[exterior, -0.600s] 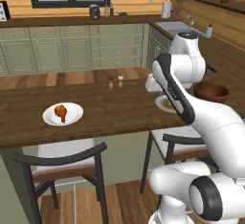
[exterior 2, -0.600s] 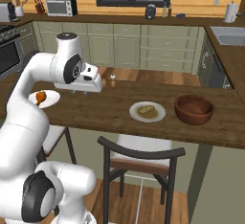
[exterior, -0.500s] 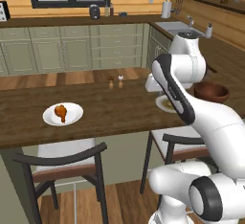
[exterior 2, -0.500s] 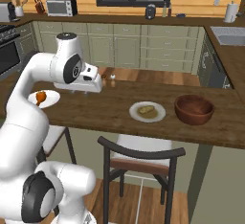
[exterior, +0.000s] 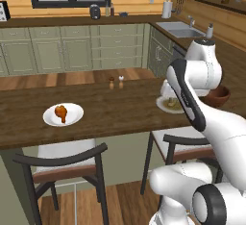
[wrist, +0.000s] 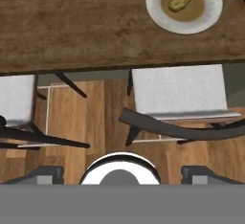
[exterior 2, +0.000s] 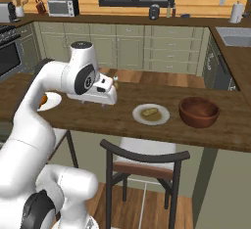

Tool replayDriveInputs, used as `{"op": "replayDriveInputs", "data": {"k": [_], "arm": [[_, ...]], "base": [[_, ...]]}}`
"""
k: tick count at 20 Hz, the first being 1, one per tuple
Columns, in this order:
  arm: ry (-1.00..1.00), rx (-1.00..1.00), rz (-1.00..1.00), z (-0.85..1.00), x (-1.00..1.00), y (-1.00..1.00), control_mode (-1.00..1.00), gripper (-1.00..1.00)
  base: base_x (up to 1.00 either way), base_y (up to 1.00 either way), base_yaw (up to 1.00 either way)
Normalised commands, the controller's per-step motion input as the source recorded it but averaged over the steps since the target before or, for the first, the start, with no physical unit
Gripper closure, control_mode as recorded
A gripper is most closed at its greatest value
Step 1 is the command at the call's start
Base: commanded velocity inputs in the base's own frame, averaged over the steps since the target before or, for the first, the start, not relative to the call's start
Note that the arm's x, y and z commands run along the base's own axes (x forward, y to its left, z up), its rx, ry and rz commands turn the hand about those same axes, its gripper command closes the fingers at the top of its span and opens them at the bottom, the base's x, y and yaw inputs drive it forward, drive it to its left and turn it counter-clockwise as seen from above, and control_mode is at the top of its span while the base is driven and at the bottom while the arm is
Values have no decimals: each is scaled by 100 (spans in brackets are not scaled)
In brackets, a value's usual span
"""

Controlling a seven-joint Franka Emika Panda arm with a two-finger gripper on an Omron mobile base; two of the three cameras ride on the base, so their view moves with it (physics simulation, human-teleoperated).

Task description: Pick the chicken drumstick and potato from their plates and place them in the bowl. Then put the bowl in the fridge.

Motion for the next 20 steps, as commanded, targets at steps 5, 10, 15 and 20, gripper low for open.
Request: {"op": "replayDriveInputs", "data": {"k": [5, 10, 15, 20], "arm": [[12, 1, -16, -30, 27, -73, -100, -100], [17, 3, -11, -20, 42, -73, -100, -100], [12, 1, -9, -16, 51, -45, -100, -100], [7, 1, -2, -19, 46, -37, -100, -100]], "base": [[0, 0, 0], [0, 0, 0], [0, 0, 0], [0, 0, 0]]}}
